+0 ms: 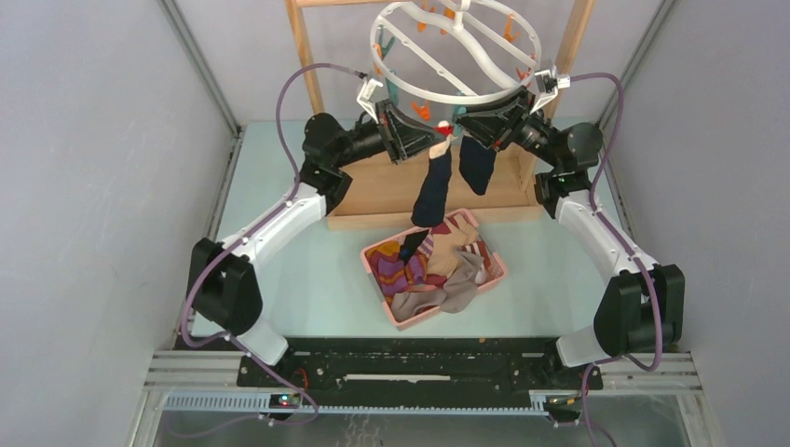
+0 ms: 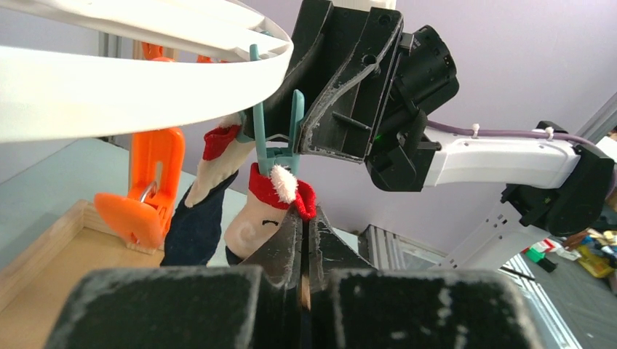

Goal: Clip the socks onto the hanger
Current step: Clamp the sock onto the hanger.

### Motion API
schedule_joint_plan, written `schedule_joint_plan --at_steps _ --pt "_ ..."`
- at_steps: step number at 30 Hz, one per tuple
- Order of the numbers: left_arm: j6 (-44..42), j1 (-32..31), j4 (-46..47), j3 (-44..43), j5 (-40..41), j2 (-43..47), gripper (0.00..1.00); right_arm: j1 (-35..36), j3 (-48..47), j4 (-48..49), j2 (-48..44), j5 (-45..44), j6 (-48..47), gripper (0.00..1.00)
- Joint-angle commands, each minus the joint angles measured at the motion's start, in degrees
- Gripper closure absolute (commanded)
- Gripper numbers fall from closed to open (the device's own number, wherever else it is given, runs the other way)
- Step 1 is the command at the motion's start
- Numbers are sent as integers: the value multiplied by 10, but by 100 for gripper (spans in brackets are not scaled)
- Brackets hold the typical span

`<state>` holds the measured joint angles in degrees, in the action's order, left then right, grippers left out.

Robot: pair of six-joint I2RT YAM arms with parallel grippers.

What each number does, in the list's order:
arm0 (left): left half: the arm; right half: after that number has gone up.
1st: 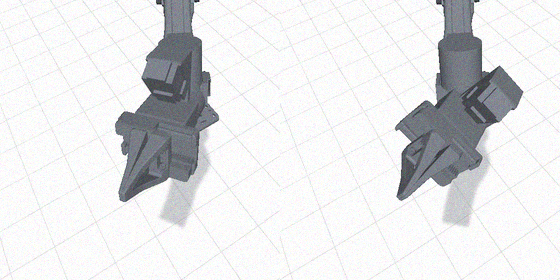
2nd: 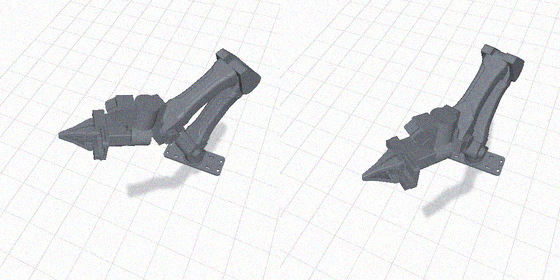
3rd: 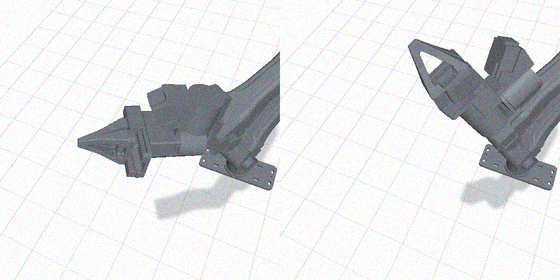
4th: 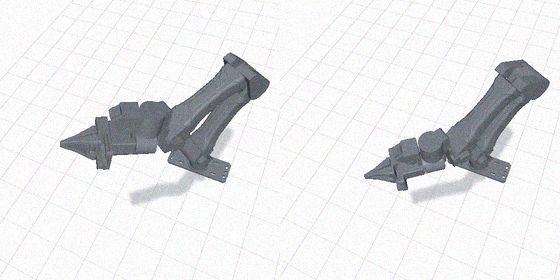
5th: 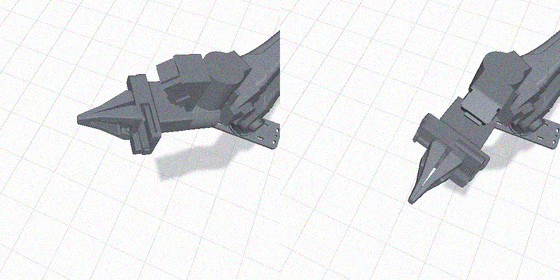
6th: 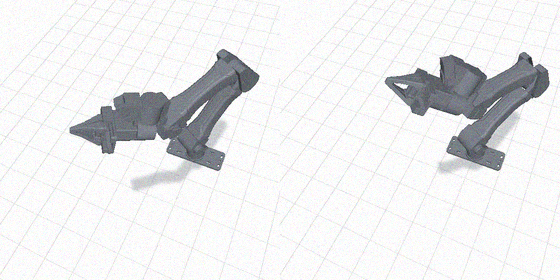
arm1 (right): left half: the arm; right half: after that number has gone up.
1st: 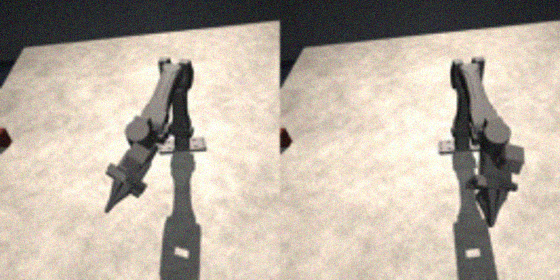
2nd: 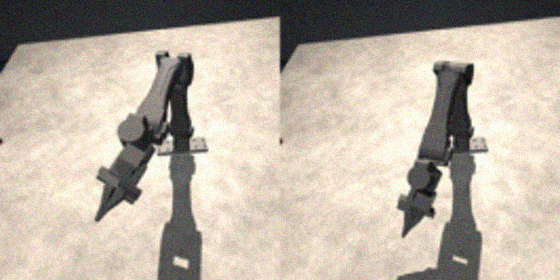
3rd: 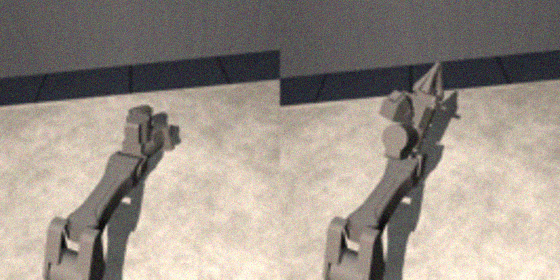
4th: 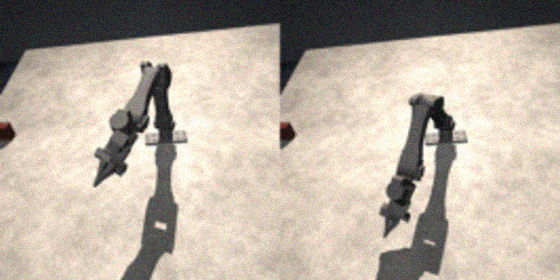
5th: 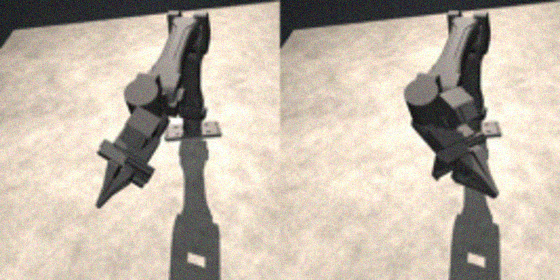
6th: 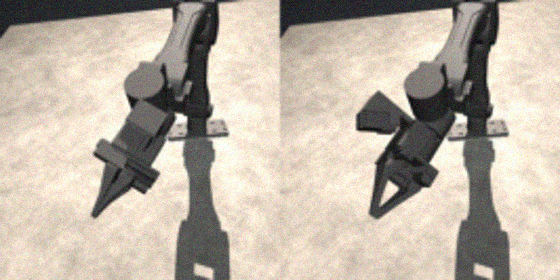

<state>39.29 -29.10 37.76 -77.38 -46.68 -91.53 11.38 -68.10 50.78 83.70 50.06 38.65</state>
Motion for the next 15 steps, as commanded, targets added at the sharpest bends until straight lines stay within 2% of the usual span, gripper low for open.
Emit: schedule_joint_plan --at_steps 1,3,5,15 --pt "45 3 58 -33 5 -10 100 5 -24 7 -5 4 -9 100" --pt "52 3 66 -34 4 -13 100 4 -24 9 -6 5 -8 100" --pt "53 3 66 -32 5 -13 100 4 -24 8 -6 6 -8 96" --pt "55 9 66 -27 14 -12 100 2 -24 -9 -16 5 -19 61"
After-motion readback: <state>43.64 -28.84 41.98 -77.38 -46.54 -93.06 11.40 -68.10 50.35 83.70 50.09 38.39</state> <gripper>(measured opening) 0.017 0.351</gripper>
